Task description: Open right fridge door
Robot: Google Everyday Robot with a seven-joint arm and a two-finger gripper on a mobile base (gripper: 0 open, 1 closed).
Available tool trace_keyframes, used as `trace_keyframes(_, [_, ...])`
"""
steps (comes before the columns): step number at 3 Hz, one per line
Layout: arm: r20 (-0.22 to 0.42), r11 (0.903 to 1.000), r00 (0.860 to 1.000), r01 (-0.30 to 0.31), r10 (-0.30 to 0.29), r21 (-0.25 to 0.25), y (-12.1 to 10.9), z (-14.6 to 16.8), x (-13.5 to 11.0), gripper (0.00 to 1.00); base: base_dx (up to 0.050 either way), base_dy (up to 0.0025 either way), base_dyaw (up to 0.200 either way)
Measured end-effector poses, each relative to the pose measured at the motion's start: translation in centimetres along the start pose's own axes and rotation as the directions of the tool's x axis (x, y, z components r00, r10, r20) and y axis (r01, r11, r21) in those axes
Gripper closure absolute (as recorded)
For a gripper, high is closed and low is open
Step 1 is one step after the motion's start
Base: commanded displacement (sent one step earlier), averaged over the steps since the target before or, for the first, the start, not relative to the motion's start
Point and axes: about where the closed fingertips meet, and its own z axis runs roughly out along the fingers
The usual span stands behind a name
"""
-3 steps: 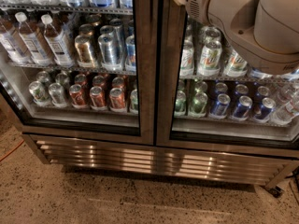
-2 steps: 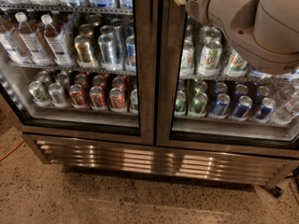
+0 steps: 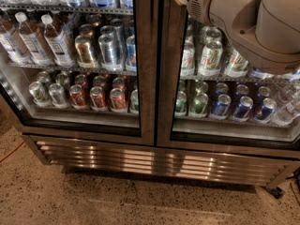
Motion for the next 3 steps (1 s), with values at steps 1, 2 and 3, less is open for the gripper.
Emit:
trace_keyframes(1, [0.003, 1.0000, 1.000, 0.002, -0.002, -0.005, -0.08, -0.13, -0.13, 1.00, 0.000, 0.00000, 0.000])
trace_keyframes(2, [0.003, 1.0000, 1.000, 0.001, -0.001, -0.006, -0.18, -0.18, -0.14, 1.00, 0.000, 0.00000, 0.000])
trace_keyframes(3, [0.004, 1.0000, 1.000, 0.001, -0.001, -0.006, -0.18, -0.18, -0.15, 1.00, 0.000, 0.00000, 0.000])
